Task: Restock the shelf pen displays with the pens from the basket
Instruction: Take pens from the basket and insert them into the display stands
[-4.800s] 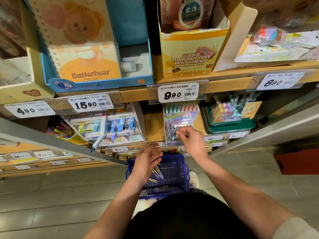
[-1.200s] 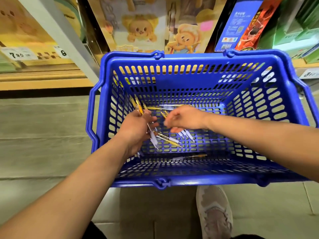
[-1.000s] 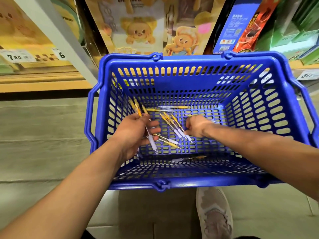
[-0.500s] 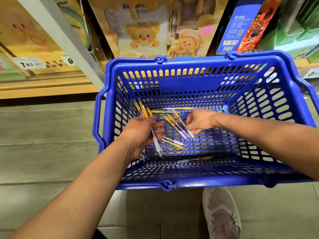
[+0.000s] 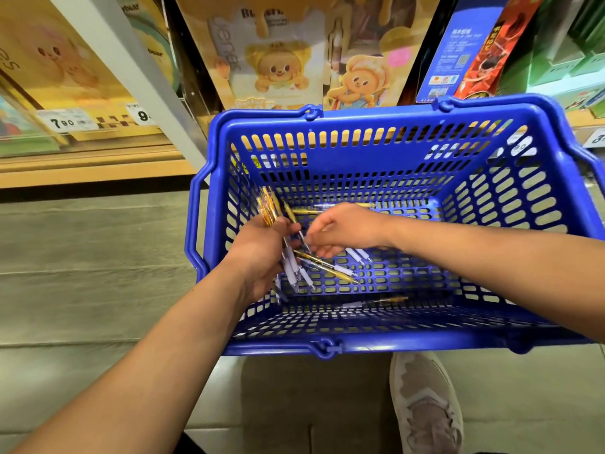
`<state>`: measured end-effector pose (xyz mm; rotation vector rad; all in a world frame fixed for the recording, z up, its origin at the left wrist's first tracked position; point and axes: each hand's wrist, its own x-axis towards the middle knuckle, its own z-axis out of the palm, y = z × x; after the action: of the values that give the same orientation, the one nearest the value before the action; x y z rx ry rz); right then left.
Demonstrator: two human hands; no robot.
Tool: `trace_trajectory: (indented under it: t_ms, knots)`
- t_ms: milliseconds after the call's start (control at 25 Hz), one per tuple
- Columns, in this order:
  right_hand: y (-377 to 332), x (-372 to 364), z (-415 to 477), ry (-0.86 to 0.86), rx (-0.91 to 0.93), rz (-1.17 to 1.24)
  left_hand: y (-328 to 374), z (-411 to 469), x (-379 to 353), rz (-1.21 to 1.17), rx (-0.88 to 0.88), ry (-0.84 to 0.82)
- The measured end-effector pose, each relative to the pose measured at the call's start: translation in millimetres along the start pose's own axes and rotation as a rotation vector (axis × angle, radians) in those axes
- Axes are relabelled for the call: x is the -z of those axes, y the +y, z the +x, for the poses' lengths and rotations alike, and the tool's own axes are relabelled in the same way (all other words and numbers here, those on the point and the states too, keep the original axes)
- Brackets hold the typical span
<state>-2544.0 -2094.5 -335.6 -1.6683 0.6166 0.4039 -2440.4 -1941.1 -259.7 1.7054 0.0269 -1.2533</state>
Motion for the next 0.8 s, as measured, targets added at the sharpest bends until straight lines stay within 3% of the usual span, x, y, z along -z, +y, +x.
trace_trajectory:
  t_ms: [120,200,480,640,800]
  knots:
    - [33,14,11,0.206,-0.258,-0.599,-1,4,5,-0.039,0.017,0.007]
    - [51,8,13,0.225,-0.335,-0.786,-2,5,5,-0.045,0.038,0.011]
    - [60,12,17,0.217,-0.389,-0.836,-5,3,-1,-0.005,0.056,0.021]
    - [65,24,10,0.236,-0.378,-0.747,-4,3,2,-0.050,0.059,-0.010]
    - [70,11,13,0.181,-0.420,-0.851,-3,4,0,-0.052,0.057,-0.005]
